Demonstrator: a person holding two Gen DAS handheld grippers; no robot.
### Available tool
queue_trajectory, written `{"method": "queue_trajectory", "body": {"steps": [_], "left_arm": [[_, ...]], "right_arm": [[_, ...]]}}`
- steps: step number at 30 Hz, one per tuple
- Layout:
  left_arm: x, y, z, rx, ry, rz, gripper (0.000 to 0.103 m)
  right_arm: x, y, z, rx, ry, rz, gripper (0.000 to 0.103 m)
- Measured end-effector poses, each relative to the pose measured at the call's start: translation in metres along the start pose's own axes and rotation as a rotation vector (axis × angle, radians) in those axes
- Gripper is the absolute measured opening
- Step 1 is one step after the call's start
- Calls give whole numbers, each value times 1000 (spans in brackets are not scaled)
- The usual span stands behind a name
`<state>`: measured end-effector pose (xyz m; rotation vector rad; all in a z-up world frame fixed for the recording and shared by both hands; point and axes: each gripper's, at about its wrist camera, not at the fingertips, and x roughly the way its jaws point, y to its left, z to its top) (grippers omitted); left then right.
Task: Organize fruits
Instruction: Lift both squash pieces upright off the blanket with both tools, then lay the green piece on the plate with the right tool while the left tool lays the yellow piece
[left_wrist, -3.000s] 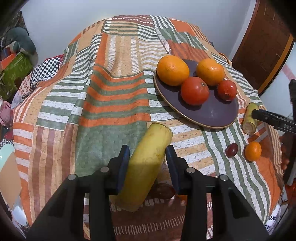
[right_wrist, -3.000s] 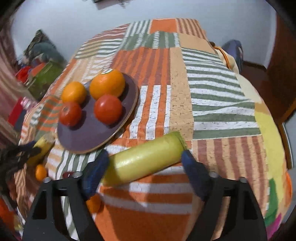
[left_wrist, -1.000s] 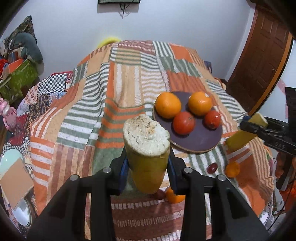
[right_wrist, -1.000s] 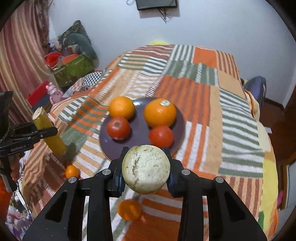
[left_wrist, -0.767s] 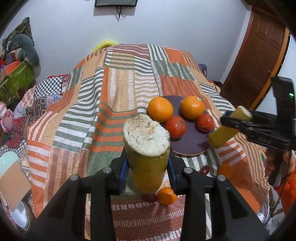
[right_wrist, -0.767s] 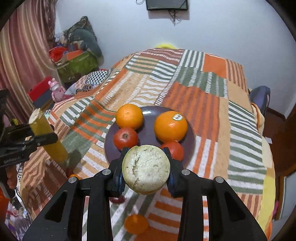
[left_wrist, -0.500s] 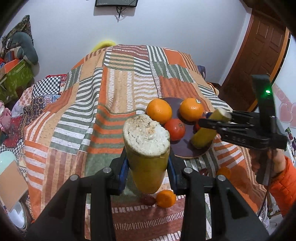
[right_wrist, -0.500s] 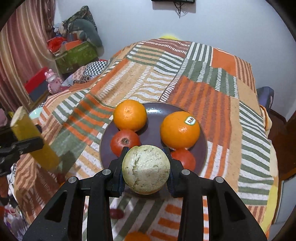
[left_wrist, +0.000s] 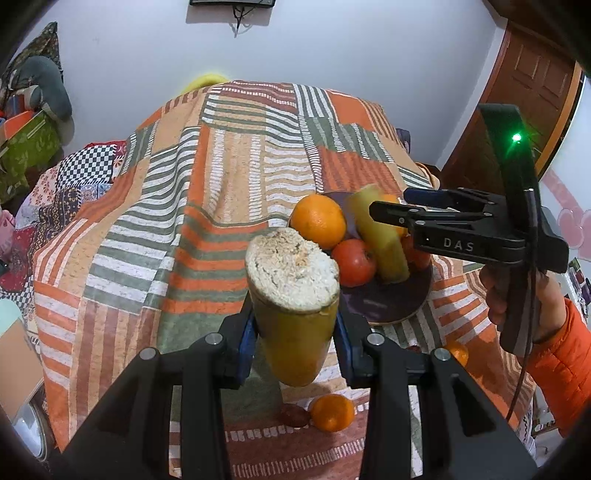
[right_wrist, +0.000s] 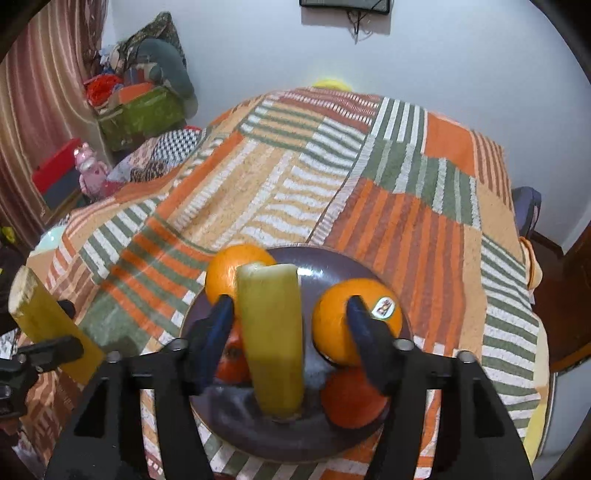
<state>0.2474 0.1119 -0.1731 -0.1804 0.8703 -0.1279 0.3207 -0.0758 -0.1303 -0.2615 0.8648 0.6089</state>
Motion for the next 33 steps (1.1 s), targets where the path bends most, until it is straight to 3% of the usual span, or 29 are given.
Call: {"method": "queue_trajectory", "body": {"steps": [15,24,33], "left_arm": [[1,-75,37,95,-39,-68,37],[51,-116,61,123,37,-101,37],[93,-126,76,92,104,-136,37]], "right_arm": [[-50,-29,-30,10,-73,-42,62],[-65,-59,-50,46,-103,-39,62],[-59,-64,-57,41,-111,-17,62]]}}
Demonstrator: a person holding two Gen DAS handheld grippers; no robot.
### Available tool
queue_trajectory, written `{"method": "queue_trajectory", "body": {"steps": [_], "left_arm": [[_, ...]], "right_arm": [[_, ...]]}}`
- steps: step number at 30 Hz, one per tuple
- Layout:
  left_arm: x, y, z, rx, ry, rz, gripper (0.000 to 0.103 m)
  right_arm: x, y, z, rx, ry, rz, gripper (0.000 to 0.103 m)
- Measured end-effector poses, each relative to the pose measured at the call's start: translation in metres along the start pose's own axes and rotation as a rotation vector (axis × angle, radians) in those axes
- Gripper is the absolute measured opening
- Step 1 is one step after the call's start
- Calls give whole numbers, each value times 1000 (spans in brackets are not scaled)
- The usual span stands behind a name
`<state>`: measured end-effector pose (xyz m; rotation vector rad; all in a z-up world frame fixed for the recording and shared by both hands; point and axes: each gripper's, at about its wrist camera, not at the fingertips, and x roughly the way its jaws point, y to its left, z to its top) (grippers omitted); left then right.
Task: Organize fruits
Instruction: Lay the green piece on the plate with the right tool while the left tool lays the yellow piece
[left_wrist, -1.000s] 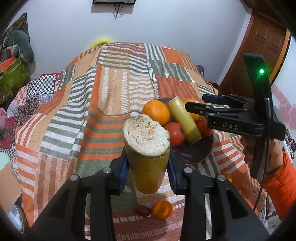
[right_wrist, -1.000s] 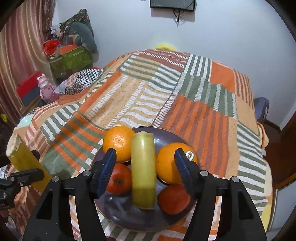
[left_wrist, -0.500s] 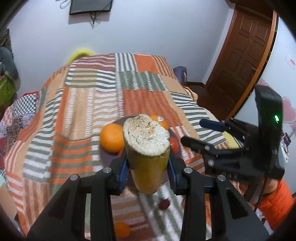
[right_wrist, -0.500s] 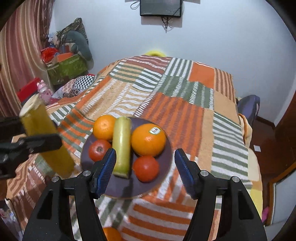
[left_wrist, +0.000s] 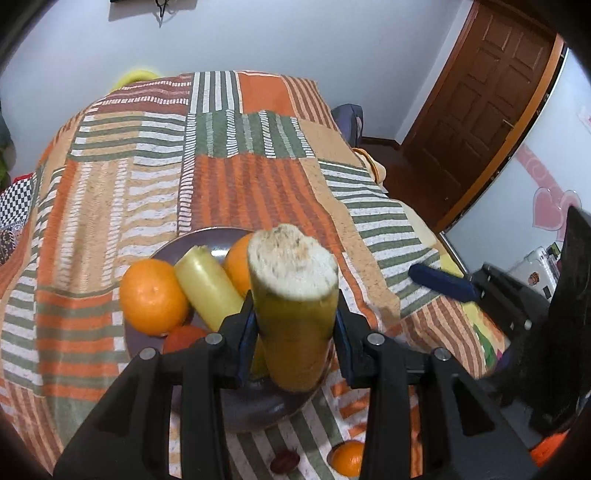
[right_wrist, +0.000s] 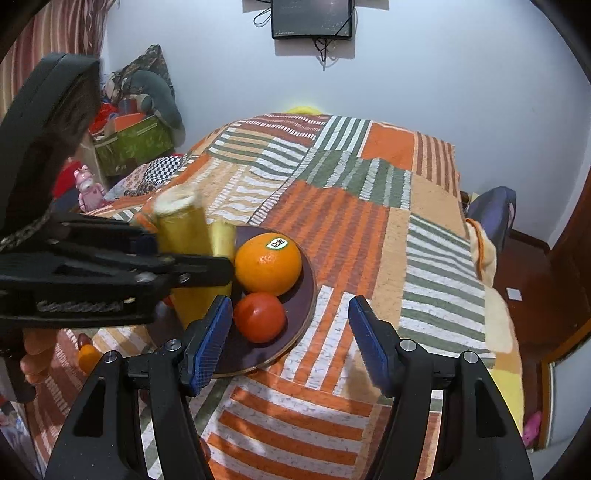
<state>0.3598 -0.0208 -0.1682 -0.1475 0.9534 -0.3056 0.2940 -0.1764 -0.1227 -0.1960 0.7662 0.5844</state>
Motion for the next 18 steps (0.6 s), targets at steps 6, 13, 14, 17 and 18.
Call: {"method": "queue_trajectory", "body": {"steps": [6,13,14,17,18], "left_arm": [[14,4,9,-21,10,25,37],[18,17,9,-51,6,52,37],[14,16,9,-45,-6,57,37],[-1,14,10,-22,-45,66,40],[-7,13,9,-10,-55,78,41]], "right_arm": [[12,9,-1,-10,7,19,62],[28,16,2,-1,19,28,63],[29,15,2,3,15,32,66],[29,16,3,14,18,18,67],[29,15,3,17,22,17,67]]}}
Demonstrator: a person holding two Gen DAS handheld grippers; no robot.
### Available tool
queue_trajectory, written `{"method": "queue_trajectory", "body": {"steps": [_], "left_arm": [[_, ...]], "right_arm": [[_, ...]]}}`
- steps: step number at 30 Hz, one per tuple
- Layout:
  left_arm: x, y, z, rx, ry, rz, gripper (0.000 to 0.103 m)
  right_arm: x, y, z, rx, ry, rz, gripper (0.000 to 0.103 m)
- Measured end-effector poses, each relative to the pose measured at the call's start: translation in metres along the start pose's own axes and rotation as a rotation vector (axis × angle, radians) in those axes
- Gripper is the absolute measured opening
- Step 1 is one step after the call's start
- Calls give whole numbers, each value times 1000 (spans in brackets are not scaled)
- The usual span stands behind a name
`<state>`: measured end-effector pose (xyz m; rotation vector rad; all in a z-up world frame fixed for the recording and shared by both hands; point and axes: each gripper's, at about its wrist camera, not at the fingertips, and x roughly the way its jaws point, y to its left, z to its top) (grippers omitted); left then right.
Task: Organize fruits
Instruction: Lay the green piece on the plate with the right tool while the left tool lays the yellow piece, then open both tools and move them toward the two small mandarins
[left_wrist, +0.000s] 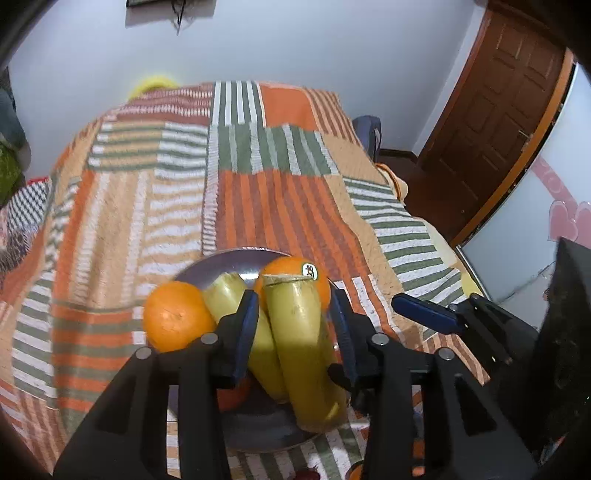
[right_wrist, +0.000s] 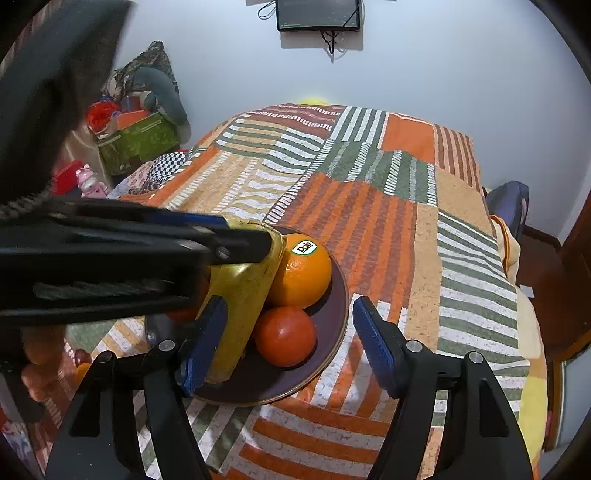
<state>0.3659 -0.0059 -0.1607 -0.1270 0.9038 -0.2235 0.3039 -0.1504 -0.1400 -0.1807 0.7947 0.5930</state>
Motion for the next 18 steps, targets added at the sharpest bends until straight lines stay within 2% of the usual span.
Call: {"method": "queue_trajectory", "body": {"steps": [7,18], "left_arm": [[-39,1,-16,44,-50,62,41],[-102,20,-63,30,-82,129,42]], "right_arm": [[-11,2,-2,-1,7,-17,67],[-48,15,-6,-2,-9,-30,67]]}}
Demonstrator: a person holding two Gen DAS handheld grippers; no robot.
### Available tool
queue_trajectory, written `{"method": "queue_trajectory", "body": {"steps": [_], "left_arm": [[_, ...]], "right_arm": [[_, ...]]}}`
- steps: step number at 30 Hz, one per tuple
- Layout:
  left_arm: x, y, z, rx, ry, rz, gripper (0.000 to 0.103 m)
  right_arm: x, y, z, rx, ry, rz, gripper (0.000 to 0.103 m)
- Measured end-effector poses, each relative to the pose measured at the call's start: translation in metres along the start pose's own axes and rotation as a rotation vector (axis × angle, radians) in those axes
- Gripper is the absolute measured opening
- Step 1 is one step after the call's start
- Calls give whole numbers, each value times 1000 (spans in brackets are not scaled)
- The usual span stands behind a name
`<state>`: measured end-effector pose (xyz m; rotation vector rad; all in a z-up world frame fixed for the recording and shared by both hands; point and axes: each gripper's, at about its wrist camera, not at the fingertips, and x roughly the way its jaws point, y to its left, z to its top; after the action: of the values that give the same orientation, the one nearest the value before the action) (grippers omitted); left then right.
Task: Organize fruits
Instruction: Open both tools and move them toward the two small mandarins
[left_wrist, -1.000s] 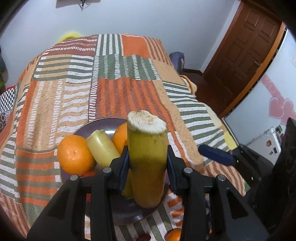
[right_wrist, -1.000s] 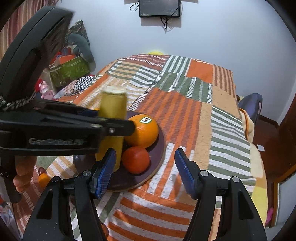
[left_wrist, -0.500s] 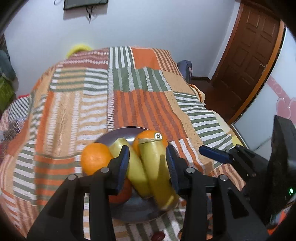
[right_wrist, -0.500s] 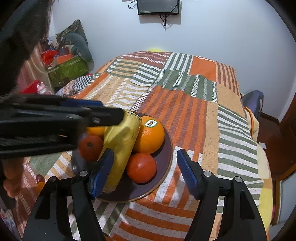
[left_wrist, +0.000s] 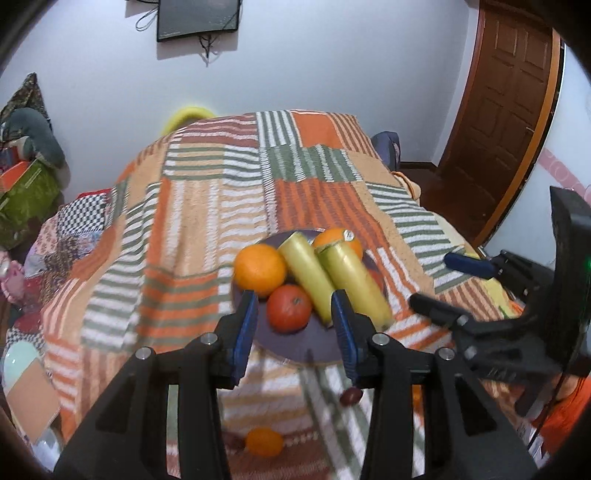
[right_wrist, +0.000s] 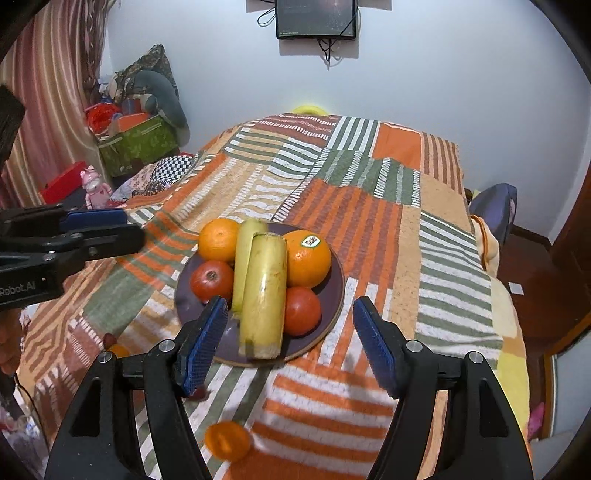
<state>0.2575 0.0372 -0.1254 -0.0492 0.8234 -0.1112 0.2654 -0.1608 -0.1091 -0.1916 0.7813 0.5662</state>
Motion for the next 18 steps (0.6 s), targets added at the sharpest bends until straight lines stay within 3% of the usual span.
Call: {"method": "queue_trajectory", "body": {"steps": [8,18], "left_arm": [[-19,22,-46,5,45,56,45],[0,35,-104,-47,166,15,45]], "right_arm": [[-20,6,-24,38,26,15,67],[-8,25,-66,53,125,53,68]]}}
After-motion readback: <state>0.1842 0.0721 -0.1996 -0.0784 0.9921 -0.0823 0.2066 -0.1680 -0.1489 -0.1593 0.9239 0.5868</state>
